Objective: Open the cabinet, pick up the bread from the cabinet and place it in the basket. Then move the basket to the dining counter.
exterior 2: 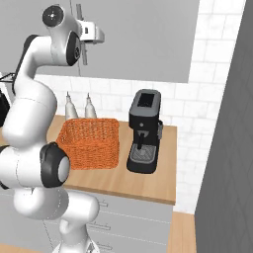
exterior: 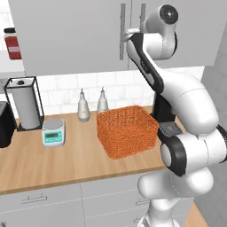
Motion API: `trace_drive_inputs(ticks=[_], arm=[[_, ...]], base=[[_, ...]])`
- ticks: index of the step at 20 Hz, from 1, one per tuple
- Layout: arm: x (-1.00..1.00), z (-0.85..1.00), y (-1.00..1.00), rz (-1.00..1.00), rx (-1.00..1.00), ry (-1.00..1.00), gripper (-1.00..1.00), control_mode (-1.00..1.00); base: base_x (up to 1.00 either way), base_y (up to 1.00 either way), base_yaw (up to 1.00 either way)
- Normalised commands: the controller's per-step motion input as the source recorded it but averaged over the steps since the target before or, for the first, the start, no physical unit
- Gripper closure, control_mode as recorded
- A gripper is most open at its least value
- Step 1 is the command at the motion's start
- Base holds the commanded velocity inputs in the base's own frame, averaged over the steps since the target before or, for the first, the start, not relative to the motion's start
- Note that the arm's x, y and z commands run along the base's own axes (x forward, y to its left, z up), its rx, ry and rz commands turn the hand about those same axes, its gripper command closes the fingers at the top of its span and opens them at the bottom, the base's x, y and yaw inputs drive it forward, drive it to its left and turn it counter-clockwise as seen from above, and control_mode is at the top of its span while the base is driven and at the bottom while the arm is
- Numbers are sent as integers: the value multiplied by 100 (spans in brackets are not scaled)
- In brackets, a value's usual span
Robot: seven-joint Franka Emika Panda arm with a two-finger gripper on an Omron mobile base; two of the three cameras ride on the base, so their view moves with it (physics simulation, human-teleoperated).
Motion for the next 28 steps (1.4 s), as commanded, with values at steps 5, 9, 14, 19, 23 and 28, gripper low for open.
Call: trace_drive_inputs(ticks=[5, 9, 14, 19, 23, 28], arm=[[79, -28, 11, 0, 0, -1, -100, -100], [81, -32, 3, 0, 0, 0, 100, -100], [65, -42, -14, 0, 0, 0, 100, -100], [21, -34, -76, 0, 1, 0, 100, -100], [-29, -6, -100, -3, 6, 0, 100, -100], [-64, 0, -100, -5, 6, 0, 100, -100]], base=[[0, 0, 0], [0, 0, 0], [0, 0, 0], [0, 0, 0], [0, 0, 0], [0, 0, 0]])
